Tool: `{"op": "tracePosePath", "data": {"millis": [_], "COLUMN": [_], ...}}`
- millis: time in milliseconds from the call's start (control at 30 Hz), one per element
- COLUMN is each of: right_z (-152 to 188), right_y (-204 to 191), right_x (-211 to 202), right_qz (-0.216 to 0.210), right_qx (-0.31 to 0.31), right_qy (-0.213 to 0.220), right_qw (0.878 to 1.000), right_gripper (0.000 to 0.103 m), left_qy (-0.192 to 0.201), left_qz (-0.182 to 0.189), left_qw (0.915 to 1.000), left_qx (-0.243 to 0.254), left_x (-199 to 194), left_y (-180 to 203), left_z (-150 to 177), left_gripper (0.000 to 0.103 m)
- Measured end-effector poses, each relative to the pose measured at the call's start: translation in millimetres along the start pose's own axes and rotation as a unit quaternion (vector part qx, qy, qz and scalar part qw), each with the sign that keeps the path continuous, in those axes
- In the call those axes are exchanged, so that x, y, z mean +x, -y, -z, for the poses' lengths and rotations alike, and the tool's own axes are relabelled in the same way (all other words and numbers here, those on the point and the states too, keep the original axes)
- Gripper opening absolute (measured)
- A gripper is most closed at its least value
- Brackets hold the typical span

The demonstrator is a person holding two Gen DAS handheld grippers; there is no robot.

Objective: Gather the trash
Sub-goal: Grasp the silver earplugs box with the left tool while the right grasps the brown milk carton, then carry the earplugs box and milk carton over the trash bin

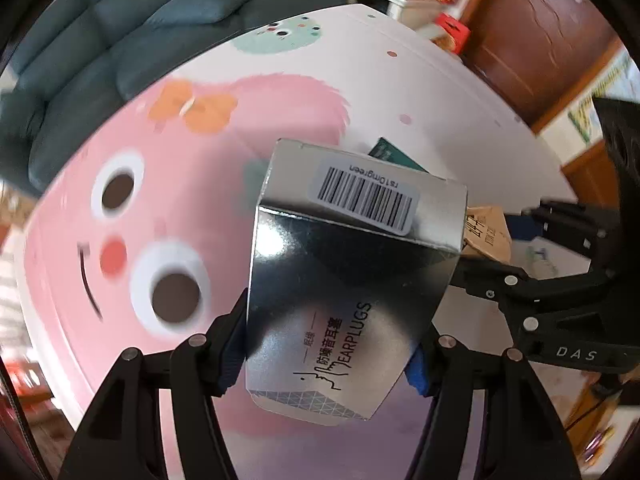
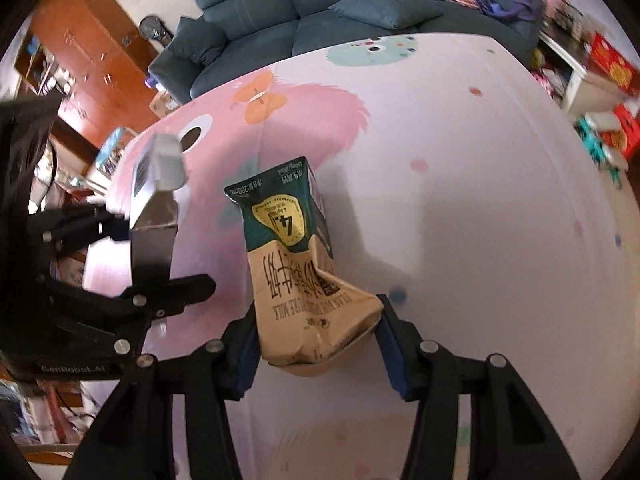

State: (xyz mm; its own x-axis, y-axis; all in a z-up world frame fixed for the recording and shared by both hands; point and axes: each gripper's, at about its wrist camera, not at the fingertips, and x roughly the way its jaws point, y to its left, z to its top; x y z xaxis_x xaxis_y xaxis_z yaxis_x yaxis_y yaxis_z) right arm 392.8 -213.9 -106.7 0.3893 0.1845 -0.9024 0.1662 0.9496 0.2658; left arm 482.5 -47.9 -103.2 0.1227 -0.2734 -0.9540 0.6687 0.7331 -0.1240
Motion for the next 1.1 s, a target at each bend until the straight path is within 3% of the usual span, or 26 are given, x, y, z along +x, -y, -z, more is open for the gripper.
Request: {"op": "tracePosePath", "data": {"millis": [200,467,700,967,1100], "right_z": [38.4,98.4,168.7,249.1,284.3], "right_y": [6.5,14.8,34.1,61.7,71.8], "right_x": [-40.8,-106.1,-163.8,-206.1,-216.1], "right_qz": [-0.013,-0.045,-0.075,-0.096,-0.099], "right_qx": [0.017,0.001,-0.035,-0.063,-0.062], "right_qy": [0.022,0.048,0.071,0.046,0.029], "right_qw": [1.0,0.998,0.994,0.992,0.993], "right_gripper": [0.051,0.051,0.051,0.051,0.051], "left_qy": [0.014,0.047,0.082,0.082,0.07], "left_qz": [0.003,0.023,0.014,0.012,0.003], "left_qw": [0.9986,0.9907,0.9813,0.9694,0.9697], "left_qx": [-0.051,-0.126,-0.174,-0.231,-0.234], "left_x": [-22.5,-64.8,-96.3,-106.2,-104.5], "left_y": [35.9,97.2,179.7,265.5,293.6], "left_z": [48.7,102.3,161.8,235.0,257.6], "left_gripper": [0.063,0.062,0.063,0.063,0.063]}}
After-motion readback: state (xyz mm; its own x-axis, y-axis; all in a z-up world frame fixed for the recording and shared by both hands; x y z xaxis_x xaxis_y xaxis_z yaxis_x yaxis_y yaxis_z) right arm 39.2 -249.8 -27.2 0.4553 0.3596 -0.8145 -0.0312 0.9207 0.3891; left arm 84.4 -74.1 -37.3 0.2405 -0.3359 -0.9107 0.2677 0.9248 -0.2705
